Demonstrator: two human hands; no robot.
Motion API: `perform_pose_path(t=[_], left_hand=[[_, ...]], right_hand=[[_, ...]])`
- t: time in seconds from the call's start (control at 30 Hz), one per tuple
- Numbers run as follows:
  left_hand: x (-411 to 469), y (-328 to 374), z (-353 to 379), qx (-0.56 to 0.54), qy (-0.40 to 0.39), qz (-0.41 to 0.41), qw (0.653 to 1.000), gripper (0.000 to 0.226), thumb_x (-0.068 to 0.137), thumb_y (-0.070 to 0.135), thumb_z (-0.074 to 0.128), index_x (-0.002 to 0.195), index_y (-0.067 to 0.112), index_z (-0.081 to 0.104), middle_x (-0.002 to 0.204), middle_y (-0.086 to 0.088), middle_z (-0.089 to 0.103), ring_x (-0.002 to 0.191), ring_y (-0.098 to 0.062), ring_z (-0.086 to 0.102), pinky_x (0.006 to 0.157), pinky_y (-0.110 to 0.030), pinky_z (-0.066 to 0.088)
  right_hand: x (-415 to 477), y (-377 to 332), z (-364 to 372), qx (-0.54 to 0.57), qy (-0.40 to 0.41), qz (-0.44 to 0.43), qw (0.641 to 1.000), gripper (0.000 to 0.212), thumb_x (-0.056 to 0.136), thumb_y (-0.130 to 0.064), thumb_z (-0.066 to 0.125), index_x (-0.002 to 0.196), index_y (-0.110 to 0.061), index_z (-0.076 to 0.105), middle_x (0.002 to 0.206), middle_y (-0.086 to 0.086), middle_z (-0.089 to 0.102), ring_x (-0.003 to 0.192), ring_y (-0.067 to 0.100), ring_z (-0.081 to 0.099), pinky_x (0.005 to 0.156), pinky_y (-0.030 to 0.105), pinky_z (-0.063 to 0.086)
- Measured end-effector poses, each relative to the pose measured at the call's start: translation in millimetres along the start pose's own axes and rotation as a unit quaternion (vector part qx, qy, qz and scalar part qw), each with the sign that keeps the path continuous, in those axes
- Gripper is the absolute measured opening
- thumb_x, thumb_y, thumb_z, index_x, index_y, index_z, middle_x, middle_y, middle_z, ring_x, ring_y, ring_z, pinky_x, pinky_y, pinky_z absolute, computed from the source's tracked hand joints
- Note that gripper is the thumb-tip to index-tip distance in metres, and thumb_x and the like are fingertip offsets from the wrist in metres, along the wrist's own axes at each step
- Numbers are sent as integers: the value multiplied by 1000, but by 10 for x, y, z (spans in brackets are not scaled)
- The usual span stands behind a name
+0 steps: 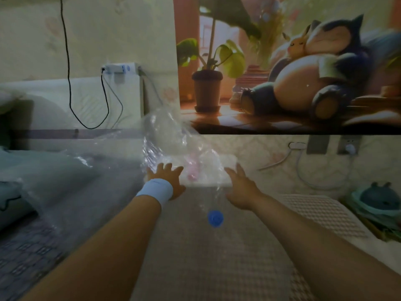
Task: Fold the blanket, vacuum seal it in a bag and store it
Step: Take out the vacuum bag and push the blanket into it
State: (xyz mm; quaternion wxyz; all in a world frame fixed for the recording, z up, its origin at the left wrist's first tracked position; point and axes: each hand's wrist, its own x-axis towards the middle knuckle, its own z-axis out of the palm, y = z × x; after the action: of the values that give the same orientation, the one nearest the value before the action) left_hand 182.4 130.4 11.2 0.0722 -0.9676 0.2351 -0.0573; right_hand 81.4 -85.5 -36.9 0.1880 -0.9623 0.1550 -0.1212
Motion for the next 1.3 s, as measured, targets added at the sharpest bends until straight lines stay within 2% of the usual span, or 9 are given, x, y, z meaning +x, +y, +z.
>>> perform_pose_path(t=[0.13,0.27,0.37,0.53,0.77,0.93,1.1,1.2,1.3], left_hand=[[-344,292,-13,-77,5,77,994,63,94,48,49,149,33,23,154,-2,27,138,-28,31,110,-45,31],[-655,642,53,-173,-52,110,977,50,95,40,53,142,27,42,146,-4,41,128,-28,46,104,-40,41],[-997,943,178,-178,-96,149,968,44,94,37,55,136,24,51,138,-4,51,121,-27,52,101,-39,44],[-1629,1416,462,-162,-157,197,954,41,97,35,51,135,19,53,136,-5,53,121,-26,53,102,-39,44],[-2361,1733,1092,-82,-241,152,955,54,86,56,58,114,11,67,114,-7,67,102,-24,63,89,-37,52],[-2615,1734,1294,-63,-258,132,955,76,74,66,66,126,11,56,126,-7,59,112,-27,57,93,-37,49],[-2660,1630,1293,73,-306,105,943,66,86,49,62,136,8,49,134,-11,53,119,-30,55,99,-41,46],[-2633,1622,1214,39,-275,103,955,51,93,41,53,134,9,53,134,-11,55,118,-28,56,101,-39,46],[-2639,1716,917,-126,-186,116,968,38,96,33,51,128,14,60,129,-7,59,115,-26,57,98,-36,46]], right_hand=[[-332,123,60,-24,-62,-8,998,71,92,-26,59,154,-29,25,163,3,15,148,27,23,117,47,26],[-679,183,90,-8,-97,31,995,66,91,-28,61,151,-25,35,159,1,29,143,24,33,116,44,31],[-1095,254,156,-29,-105,44,993,61,89,-31,62,146,-25,43,154,2,39,139,22,40,114,41,34],[-1913,359,297,-34,-191,95,976,60,93,-32,62,148,-22,42,153,3,41,135,23,45,109,33,39],[-2976,532,614,-33,-224,138,964,60,93,-27,57,150,-23,39,155,5,37,139,24,41,113,36,36],[-3258,505,681,-51,-241,125,961,55,95,-20,48,150,-23,40,155,7,38,136,27,43,113,38,37],[-3236,310,680,-54,-274,100,955,62,92,-18,52,152,-22,35,157,8,35,136,28,44,110,39,41],[-3225,142,461,-80,-224,60,970,53,96,-16,50,148,-21,44,153,7,41,135,29,44,110,39,39],[-3261,127,24,-42,-82,34,995,49,96,-13,47,143,-28,49,148,1,48,129,24,50,106,39,43]])
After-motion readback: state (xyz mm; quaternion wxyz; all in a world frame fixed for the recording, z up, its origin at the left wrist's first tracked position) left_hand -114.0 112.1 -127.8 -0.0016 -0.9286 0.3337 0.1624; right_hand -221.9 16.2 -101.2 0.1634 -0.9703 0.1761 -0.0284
